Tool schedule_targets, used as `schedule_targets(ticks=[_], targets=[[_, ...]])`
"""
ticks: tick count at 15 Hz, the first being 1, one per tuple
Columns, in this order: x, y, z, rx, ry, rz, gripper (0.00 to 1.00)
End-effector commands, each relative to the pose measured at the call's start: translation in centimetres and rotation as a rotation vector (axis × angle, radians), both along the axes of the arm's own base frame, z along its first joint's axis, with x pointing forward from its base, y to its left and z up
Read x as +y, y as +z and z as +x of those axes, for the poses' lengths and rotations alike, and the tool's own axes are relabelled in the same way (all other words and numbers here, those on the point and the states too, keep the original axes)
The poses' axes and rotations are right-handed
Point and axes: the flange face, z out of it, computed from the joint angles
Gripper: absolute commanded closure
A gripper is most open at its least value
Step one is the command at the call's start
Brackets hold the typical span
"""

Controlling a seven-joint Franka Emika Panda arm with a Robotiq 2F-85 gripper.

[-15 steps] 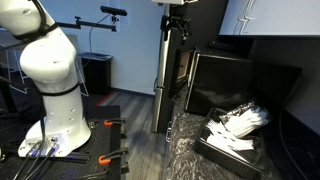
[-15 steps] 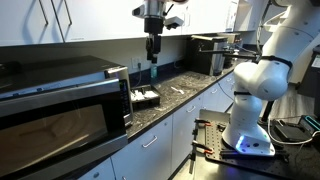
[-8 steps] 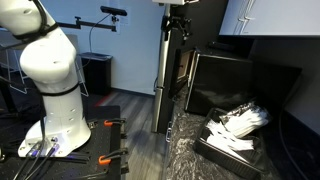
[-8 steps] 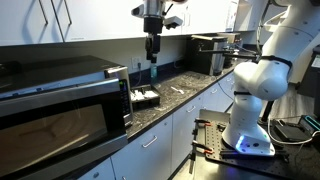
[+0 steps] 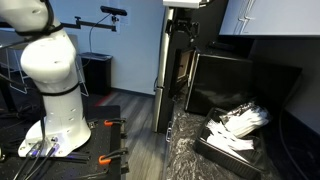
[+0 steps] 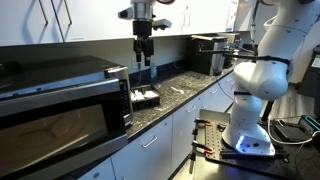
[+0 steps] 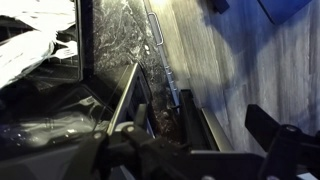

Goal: Open the microwave door

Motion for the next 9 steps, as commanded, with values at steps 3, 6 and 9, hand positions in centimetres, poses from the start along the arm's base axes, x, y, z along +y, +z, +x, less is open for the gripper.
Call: schedule_targets(ticks=[3, 6, 9], targets=[[3.1, -0.1, 4.9, 0.027, 0.299, -0.027, 0.00], [5.3, -0.5, 5.1, 0.048, 0.458, -0.046, 0.00], [8.1, -0.2, 4.3, 0.077, 0.612, -0.075, 0.26]])
